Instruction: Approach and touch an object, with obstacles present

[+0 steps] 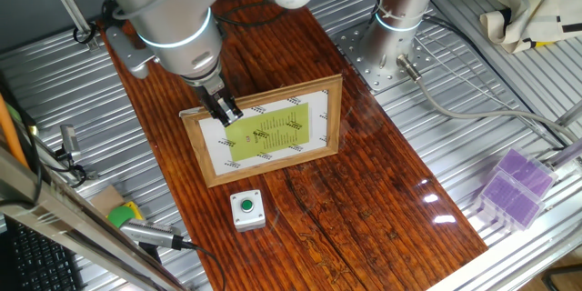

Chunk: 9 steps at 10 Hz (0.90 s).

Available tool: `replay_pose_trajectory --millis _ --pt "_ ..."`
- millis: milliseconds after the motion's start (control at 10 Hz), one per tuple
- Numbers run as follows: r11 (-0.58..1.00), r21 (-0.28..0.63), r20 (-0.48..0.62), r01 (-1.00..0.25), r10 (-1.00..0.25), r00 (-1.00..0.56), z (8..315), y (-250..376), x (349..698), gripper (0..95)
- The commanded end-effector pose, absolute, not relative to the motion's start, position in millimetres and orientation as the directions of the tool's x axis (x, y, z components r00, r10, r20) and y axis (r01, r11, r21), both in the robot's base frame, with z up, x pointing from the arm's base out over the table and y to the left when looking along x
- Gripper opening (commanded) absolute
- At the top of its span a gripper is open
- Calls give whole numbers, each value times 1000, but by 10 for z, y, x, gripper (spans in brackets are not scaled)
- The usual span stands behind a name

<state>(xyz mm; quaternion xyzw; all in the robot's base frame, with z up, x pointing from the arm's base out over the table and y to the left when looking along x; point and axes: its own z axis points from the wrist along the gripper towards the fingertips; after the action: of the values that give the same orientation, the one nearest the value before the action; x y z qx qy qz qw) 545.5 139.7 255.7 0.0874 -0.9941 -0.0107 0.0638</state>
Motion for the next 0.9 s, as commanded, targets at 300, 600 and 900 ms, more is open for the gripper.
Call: replay_pose_trajectory --millis 300,600,900 --pt "992 29 132 -124 -127 -983 2560 1396 5454 0" --pt "997 20 128 -79 -81 -989 2285 1624 5543 0" --pt "998 18 124 -58 -60 -991 1956 1749 5670 0"
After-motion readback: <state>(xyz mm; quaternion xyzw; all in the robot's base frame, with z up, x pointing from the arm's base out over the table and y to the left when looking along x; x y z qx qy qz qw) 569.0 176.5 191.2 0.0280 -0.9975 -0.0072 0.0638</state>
